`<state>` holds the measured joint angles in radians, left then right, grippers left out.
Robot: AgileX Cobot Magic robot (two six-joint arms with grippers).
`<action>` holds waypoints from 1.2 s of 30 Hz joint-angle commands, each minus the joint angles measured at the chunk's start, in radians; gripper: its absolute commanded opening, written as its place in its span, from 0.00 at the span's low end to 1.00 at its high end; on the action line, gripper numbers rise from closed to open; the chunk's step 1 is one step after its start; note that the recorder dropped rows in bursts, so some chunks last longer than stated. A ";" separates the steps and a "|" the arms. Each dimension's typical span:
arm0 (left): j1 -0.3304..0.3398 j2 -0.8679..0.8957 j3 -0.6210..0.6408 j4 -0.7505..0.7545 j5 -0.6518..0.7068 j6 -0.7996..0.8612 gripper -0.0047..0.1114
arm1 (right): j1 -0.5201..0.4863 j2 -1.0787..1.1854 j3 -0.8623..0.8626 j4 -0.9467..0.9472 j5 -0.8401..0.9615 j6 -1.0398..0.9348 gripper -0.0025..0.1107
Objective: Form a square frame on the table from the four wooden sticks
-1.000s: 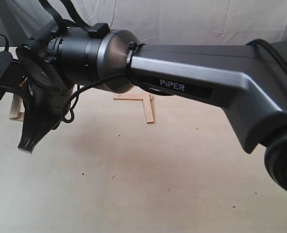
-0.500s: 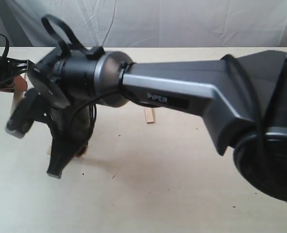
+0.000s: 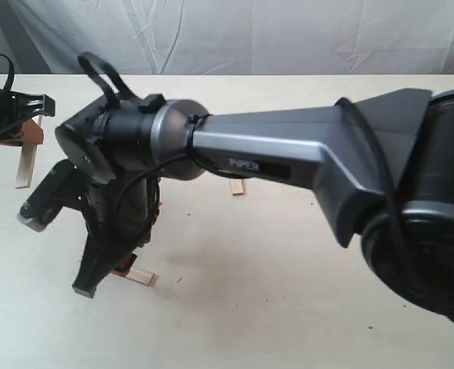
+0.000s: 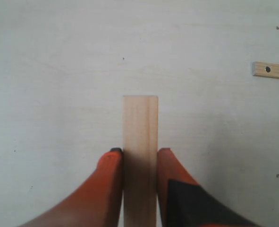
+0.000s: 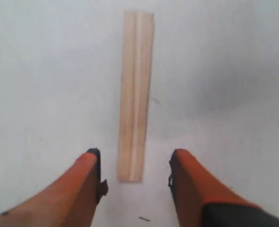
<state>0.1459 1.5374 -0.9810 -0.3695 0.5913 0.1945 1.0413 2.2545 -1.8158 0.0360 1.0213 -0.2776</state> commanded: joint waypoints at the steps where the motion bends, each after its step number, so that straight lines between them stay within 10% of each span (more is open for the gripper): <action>1: -0.010 0.004 -0.006 -0.004 -0.005 -0.001 0.04 | -0.030 -0.024 -0.004 0.151 -0.002 -0.081 0.43; 36: -0.010 0.004 -0.006 -0.004 -0.007 -0.001 0.04 | -0.065 0.042 -0.004 0.223 -0.039 -0.085 0.37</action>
<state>0.1459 1.5374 -0.9810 -0.3695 0.5913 0.1945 0.9808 2.3303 -1.8222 0.2639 0.9993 -0.3631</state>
